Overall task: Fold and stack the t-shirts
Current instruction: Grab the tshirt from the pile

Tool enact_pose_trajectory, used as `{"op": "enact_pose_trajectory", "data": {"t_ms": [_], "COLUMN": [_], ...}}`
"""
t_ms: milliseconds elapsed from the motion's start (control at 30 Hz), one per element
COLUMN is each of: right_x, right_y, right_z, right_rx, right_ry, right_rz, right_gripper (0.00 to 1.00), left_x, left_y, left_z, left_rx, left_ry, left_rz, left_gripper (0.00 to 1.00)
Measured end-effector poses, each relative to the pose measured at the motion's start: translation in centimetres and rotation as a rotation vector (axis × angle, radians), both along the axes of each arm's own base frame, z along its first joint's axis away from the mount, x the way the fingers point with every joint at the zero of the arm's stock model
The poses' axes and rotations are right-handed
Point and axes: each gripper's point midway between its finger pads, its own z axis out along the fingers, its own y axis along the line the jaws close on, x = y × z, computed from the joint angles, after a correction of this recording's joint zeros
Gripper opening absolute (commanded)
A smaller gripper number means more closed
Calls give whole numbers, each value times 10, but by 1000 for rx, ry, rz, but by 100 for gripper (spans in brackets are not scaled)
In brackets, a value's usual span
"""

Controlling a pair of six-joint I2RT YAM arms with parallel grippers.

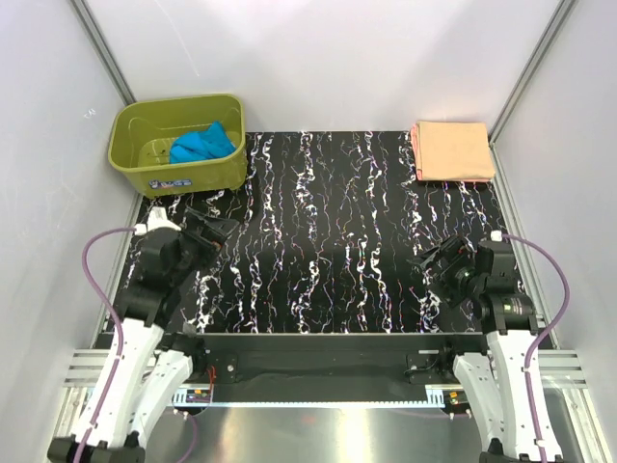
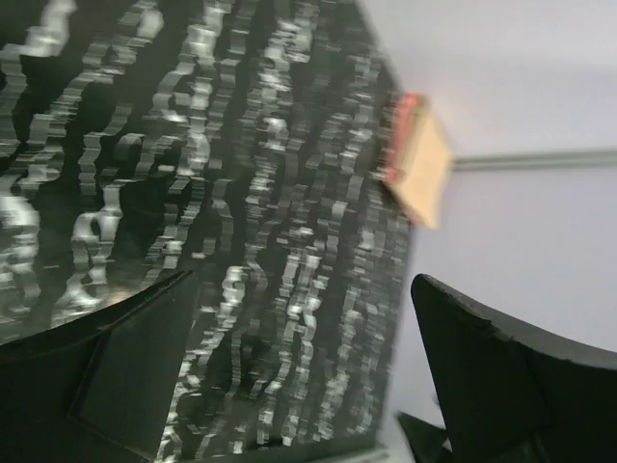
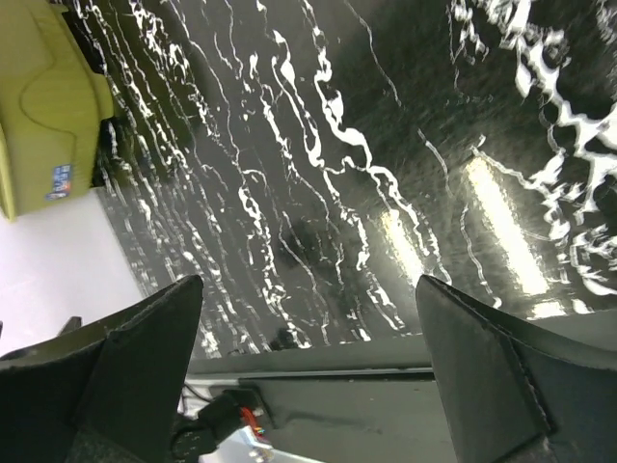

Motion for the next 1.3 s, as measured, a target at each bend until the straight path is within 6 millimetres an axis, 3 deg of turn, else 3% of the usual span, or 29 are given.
{"op": "enact_pose_trajectory", "data": {"t_ms": [67,133,300,467,500,600,700,800,867,1067,1167,1267,1300], "right_x": [2,3,14,14,14,19,26,34,38,56,64,69,70], "right_y": [-5,-7,-13,-18,-19,-24,-30,-36,-39,-44,-46,-49,-49], "right_z": [9,22,62,64,62,61,58,52,46,34,27,22,21], "right_rx": [-39,-70,-157,-225,-239,-273,-303,-330,-340,-352,-351,-354,-352], "right_ry": [-11,-22,-74,-76,-68,-47,-21,19,49,97,131,164,170], "right_rz": [4,18,73,119,123,130,125,107,100,81,72,53,47], "right_gripper": [100,100,100,100,100,100,100,100,100,100,100,100,99], "left_x": [7,18,66,140,157,215,272,320,340,377,382,384,386], "left_y": [9,18,74,130,138,159,171,178,184,197,197,196,195], "left_z": [-4,9,84,159,167,166,140,89,43,-70,-105,-123,-124], "left_rx": [72,139,353,631,681,832,946,1029,1069,1107,1087,1051,1034], "left_ry": [59,64,-12,-115,-130,-120,-88,-26,49,209,252,268,266], "left_rz": [24,51,216,302,305,253,167,80,24,-49,-62,-51,-41], "left_gripper": [99,99,98,95,94,92,91,91,93,96,92,86,73]}}
